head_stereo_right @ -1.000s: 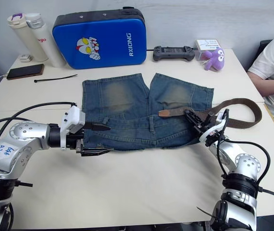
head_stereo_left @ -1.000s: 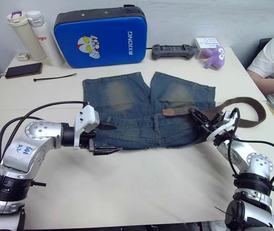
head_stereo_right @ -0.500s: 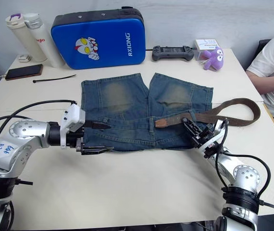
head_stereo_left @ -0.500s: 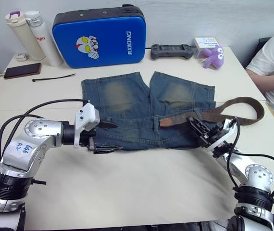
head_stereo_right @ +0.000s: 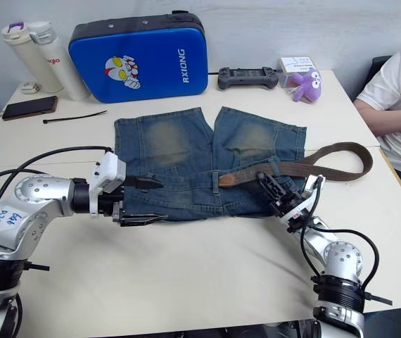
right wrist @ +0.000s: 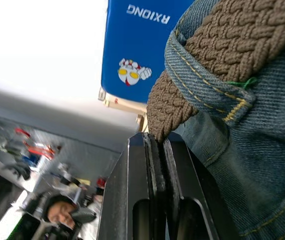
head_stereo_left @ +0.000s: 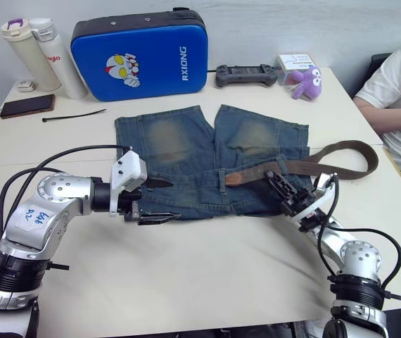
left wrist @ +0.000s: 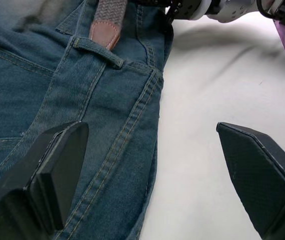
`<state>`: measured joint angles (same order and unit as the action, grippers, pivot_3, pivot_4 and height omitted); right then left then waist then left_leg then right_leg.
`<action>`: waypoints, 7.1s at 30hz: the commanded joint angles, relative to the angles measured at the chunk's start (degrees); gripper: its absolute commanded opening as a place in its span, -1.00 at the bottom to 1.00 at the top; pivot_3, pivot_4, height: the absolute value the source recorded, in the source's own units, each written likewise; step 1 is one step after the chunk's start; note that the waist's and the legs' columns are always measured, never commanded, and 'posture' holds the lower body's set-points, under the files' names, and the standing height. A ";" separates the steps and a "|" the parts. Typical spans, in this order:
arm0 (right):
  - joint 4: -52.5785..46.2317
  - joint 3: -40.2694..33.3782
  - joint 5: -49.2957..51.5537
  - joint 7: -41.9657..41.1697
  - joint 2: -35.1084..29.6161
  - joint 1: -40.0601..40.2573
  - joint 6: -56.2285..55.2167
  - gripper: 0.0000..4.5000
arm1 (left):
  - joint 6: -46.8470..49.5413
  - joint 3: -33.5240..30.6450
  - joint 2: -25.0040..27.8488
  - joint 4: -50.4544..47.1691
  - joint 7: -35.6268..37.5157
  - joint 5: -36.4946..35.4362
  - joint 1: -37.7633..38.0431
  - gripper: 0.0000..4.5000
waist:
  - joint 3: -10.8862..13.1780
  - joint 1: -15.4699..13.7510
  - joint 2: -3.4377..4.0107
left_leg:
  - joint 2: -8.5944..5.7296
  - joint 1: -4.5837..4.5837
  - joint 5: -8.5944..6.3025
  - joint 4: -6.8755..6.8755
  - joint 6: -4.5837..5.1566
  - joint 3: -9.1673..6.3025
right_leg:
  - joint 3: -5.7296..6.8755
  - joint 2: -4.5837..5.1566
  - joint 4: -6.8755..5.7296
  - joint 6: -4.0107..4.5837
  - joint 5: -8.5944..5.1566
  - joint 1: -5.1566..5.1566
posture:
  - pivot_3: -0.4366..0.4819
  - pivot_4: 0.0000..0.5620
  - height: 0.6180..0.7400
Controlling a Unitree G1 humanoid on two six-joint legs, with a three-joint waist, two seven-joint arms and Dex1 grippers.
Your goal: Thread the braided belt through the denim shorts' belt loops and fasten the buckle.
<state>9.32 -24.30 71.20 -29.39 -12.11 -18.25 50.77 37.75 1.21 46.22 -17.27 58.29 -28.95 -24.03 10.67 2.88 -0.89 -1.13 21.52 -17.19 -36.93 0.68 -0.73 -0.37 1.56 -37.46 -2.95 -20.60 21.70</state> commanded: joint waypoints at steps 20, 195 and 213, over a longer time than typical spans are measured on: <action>3.34 6.42 -10.20 3.16 11.73 -4.13 -6.68 -0.98 | -0.42 -1.11 0.48 -1.49 -0.52 -0.01 0.92 1.00 | -0.02 0.60 -0.03 | 0.03 -0.08 0.02 0.05 -0.18 0.07 | -0.07 -0.03 -0.22 0.06 -0.03 0.13 | -0.05 -0.47 1.00; -21.63 39.50 -63.74 -14.82 -23.05 -8.90 -10.27 -1.00 | 54.75 -27.63 -31.31 36.08 -50.30 -23.66 -29.83 -0.10 | -0.02 -2.66 -0.33 | 0.08 0.82 0.21 -1.10 -0.80 0.01 | 0.34 -0.03 -0.79 0.08 0.05 0.87 | -0.05 -0.47 1.00; -20.53 38.24 -64.92 -12.43 -25.03 -6.87 -8.21 -1.00 | 54.75 -24.18 -15.29 31.61 -50.73 -33.61 -26.01 -0.99 | -0.02 -2.68 -0.33 | 0.08 0.83 0.22 -1.10 -0.83 -0.01 | 0.34 -0.02 -0.84 0.08 0.05 0.91 | -0.05 -0.47 1.00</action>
<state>-12.75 15.13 7.74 -42.95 -35.90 -26.03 40.51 93.16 -22.80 28.55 16.55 7.44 -59.01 -50.20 10.65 0.20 -1.21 -1.06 22.34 -16.97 -38.03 -0.14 -0.74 -0.03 1.55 -38.30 -2.87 -20.55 22.60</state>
